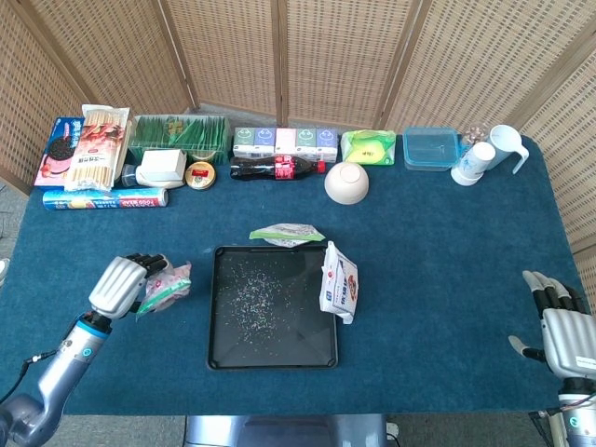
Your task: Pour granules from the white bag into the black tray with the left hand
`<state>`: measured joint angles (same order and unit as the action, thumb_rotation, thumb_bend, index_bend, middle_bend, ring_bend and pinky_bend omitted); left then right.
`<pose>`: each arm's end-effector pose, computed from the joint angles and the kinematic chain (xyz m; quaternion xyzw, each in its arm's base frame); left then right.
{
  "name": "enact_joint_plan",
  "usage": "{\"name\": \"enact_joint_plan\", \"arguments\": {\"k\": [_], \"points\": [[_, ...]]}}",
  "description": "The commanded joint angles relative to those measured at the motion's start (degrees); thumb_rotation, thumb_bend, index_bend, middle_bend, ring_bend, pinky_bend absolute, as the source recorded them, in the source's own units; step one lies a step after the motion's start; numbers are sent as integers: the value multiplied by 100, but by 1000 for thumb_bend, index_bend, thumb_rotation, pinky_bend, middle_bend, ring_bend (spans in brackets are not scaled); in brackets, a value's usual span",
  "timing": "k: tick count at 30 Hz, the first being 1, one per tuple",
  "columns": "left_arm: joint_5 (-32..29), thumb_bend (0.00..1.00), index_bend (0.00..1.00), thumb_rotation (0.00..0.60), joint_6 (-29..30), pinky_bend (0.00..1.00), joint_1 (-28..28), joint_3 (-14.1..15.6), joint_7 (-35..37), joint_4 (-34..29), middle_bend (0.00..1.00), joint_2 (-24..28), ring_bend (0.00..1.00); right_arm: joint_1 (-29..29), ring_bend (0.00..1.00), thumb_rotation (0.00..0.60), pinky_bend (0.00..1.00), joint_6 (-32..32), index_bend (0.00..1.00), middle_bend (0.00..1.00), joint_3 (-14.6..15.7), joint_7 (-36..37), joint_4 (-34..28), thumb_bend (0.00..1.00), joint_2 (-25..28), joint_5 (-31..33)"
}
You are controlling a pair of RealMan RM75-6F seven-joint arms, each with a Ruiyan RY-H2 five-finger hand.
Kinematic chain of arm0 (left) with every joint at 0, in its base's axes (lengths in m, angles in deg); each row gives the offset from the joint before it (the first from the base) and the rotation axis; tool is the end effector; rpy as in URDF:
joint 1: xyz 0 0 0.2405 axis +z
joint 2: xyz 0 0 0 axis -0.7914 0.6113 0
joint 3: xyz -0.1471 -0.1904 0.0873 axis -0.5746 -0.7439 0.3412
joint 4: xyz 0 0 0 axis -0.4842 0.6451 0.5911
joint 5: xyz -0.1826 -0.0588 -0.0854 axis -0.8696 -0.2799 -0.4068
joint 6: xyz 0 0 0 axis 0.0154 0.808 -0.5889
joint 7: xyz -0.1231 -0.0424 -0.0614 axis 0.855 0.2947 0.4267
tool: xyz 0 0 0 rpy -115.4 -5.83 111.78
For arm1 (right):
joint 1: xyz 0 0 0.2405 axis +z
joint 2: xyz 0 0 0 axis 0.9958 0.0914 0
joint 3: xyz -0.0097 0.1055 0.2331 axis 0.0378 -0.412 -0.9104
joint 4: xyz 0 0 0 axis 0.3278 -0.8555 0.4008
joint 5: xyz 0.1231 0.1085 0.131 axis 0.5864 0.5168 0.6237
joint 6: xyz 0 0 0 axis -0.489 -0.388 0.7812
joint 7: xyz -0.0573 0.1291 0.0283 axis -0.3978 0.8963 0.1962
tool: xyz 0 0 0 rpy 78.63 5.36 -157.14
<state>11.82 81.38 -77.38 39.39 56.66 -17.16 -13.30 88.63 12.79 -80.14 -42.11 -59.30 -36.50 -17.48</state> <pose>-0.2539 0.2732 0.0518 -0.6789 -0.3633 -0.4958 0.4016 -0.3089 -0.1788 0.1674 0.5817 -0.4001 0.3236 0.6300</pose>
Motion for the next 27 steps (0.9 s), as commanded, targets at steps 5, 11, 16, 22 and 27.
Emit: {"name": "enact_joint_plan", "arguments": {"k": [5, 11, 16, 22, 27], "points": [[-344, 401, 848, 600, -117, 518, 118, -149, 252, 233, 666, -427, 547, 24, 121, 600, 99, -40, 27, 103, 8, -52, 7, 0, -39, 10], [-456, 401, 848, 600, -443, 518, 3, -222, 193, 18, 666, -573, 546, 29, 121, 600, 99, -60, 27, 103, 41, -99, -10, 0, -63, -15], [-609, 357, 739, 600, -1000, 429, -122, -148, 73, -343, 554, -381, 473, 29, 121, 600, 99, -62, 27, 103, 17, -40, -1, 0, -35, 23], [-809, 213, 306, 600, -1399, 235, -190, -125, -219, -733, 259, -66, 253, 23, 121, 600, 99, -52, 27, 103, 17, 14, -3, 0, -10, 4], [-820, 88, 110, 600, -1368, 165, -163, -155, -241, -814, 110, 16, 114, 28, 121, 600, 99, -61, 27, 103, 26, -6, -8, 0, -12, -3]]}}
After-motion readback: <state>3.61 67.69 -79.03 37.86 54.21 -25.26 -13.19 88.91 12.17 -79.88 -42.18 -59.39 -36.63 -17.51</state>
